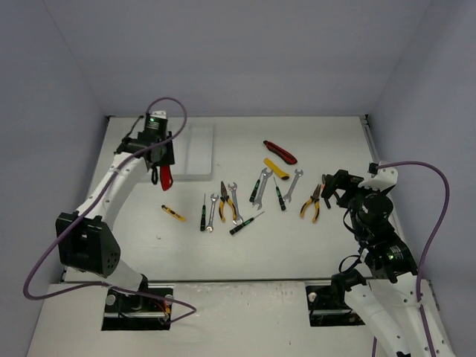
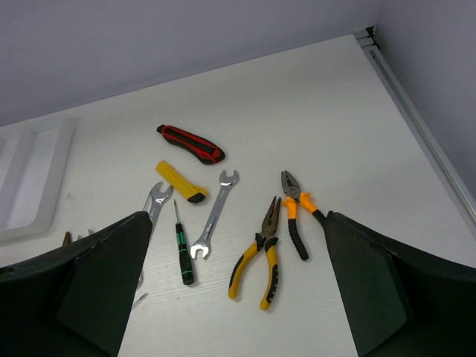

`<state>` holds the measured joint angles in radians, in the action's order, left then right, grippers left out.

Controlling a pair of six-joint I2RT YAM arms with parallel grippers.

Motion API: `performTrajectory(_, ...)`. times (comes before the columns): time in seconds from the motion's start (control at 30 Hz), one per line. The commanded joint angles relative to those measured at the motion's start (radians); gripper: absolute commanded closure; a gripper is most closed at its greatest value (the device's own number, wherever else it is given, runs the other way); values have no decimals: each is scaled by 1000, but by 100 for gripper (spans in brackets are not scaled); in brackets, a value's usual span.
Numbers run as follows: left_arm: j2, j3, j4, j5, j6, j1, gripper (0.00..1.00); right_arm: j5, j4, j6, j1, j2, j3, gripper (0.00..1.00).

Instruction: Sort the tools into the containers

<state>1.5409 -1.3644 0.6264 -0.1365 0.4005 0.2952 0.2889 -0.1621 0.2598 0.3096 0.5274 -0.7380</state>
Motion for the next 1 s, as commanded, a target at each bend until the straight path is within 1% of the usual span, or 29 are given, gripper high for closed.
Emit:
performTrajectory(0.0, 17, -169, 2, -42, -238, -170, 100, -7, 53, 0, 13, -8, 17, 0)
performTrajectory(0.07, 68, -266, -8, -66, -319, -205, 100, -9, 53, 5, 14, -13, 19, 0)
performTrajectory(0.17, 189, -359, -50, -65, -470, -276, 100, -29, 53, 14, 16, -18, 32, 0)
performTrajectory(0.3, 326, -473, -80, -63, -586, -355, 100, -57, 53, 25, 17, -9, 47, 0)
performTrajectory(0.4, 446, -564, -105, -54, -625, -390, 100, -86, 53, 44, 17, 17, 55, 0)
performTrajectory(0.47, 517, -605, -122, -41, -625, -409, 100, -104, 53, 52, 17, 44, 56, 0)
performTrajectory(0.63, 634, -650, -149, 7, -586, -442, 100, -117, 53, 56, 17, 84, 51, 0)
performTrajectory(0.73, 653, -624, -185, 10, -583, -446, 99, -112, 53, 58, 16, 100, 53, 0)
performTrajectory(0.77, 659, -606, -207, 8, -585, -447, 97, -111, 53, 58, 17, 107, 54, 0)
performTrajectory(0.87, 671, -588, -232, 15, -580, -456, 81, -116, 52, 56, 18, 125, 44, 0)
performTrajectory(0.97, 669, -578, -230, 35, -568, -464, 71, -124, 53, 51, 17, 136, 33, 0)
